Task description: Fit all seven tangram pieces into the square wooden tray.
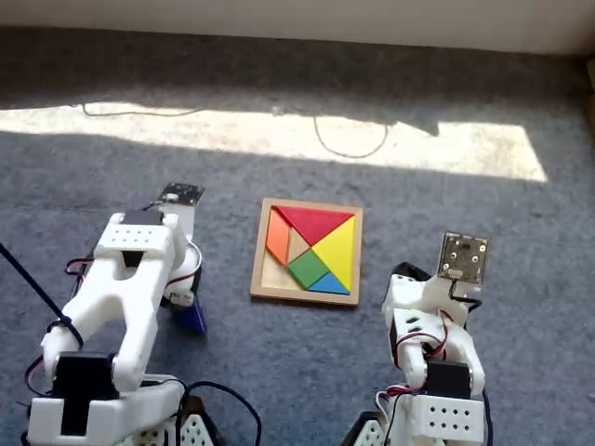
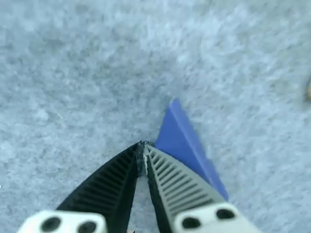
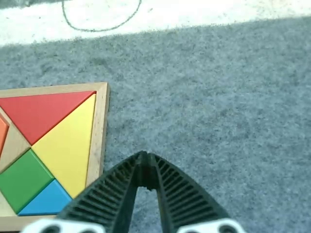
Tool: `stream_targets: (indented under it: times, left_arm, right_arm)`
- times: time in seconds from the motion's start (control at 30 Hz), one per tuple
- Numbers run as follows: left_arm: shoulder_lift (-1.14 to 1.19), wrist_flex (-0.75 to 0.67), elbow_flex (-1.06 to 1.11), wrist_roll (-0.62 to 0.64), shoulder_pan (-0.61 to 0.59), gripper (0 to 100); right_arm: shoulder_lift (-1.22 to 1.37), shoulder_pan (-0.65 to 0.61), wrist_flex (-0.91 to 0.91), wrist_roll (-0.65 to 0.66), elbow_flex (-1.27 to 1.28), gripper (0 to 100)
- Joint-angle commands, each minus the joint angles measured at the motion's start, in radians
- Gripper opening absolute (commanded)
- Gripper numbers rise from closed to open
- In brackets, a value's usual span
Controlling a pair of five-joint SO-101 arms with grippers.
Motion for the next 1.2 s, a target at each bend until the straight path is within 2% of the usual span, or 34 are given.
stream_targets:
  times: [0.0, 0.2, 0.33, 0.5, 0.63, 0.7, 0.87, 0.97, 1.17]
  left_arm:
    - [-0.116, 0.055, -0.111, 0.077, 0.137, 2]
    - [-0.272, 0.189, -0.234, 0.097, 0.156, 2]
    - [-0.334, 0.233, -0.255, 0.092, 0.044, 2]
    - [-0.338, 0.242, -0.208, -0.052, -0.140, 2]
    - [-0.303, 0.232, -0.081, -0.152, -0.194, 2]
    - [-0.271, 0.163, -0.010, -0.176, -0.200, 2]
    - [-0.163, -0.011, 0.099, -0.178, -0.168, 2]
    - [-0.101, -0.035, 0.097, -0.170, -0.102, 2]
    - [-0.085, -0.037, 0.041, -0.008, 0.091, 2]
  right_arm:
    - [-0.019, -0.012, -0.025, -0.003, -0.050, 1.3]
    - [-0.019, -0.012, -0.025, -0.003, -0.050, 1.3]
    - [-0.019, -0.012, -0.025, -0.003, -0.050, 1.3]
    - [-0.019, -0.051, -0.024, -0.003, -0.050, 1.3]
    - [-0.019, -0.053, -0.024, -0.003, -0.050, 1.3]
    - [-0.019, -0.053, -0.024, -0.003, -0.050, 1.3]
    - [-0.019, -0.053, -0.022, -0.003, -0.048, 1.3]
    - [-0.019, -0.053, -0.022, -0.003, -0.048, 1.3]
    - [-0.019, -0.053, -0.022, -0.003, -0.048, 1.3]
